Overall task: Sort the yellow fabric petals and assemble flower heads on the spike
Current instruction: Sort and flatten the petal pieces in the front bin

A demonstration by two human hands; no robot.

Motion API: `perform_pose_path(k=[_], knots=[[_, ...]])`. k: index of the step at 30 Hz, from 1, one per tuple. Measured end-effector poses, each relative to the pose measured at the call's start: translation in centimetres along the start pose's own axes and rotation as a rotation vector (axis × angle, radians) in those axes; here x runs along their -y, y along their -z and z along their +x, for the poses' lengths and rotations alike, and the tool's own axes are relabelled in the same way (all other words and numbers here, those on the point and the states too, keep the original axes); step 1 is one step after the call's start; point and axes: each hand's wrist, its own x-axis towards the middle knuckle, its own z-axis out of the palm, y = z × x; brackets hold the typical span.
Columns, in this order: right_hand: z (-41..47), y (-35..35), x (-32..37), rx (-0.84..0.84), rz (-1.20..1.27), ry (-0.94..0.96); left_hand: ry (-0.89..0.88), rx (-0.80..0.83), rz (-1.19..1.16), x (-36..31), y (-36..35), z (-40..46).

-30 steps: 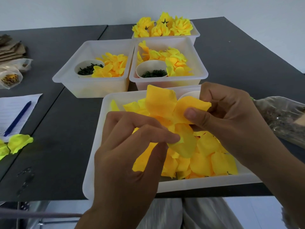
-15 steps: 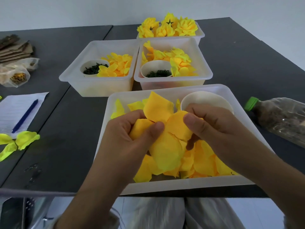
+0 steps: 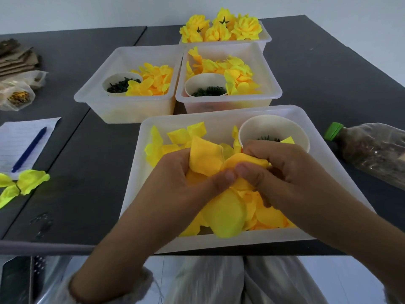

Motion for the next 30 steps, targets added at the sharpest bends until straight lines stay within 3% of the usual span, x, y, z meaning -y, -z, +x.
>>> perform_pose_path(k=[3, 8, 11, 15, 18, 23, 26, 30], knots=[[0.2, 0.3, 0.2, 0.141, 0.226, -0.039, -0.002, 0.053, -0.093, -0.2, 0.5, 0.3], [0.6, 1.0, -0.4, 0.376, 0.598, -0.164, -0.037, 0.031, -0.044, -0.5, 0.8, 0.1], [0.9, 1.3, -0.5, 0.393, 0.434, -0.129, -0.067, 0.009, -0.016, -0.8, 0.3, -0.7], [0.8, 0.1, -0.1, 0.126, -0.075, -0.011, -0.156, -0.194, 0.078, -1.0, -0.6, -1.9], [0.5, -0.4, 0.0, 0.062, -0.342, 0.017, -0.188, -0.277, 0.198, -1.2, -0.8, -2.0], [-0.5, -1.1, 0.5, 0.011, -0.296, 0.107, -0.17, -0.171, 0.181, -0.8, -0.7, -1.1], [-0.1, -1.2, -0.1, 0.091, -0.11, 0.01, -0.194, -0.162, 0.143, -0.9, -0.4, -2.1], [-0.4, -1.1, 0.5, 0.133, -0.057, 0.102, -0.192, -0.127, 0.11, -0.5, 0.0, -2.2]])
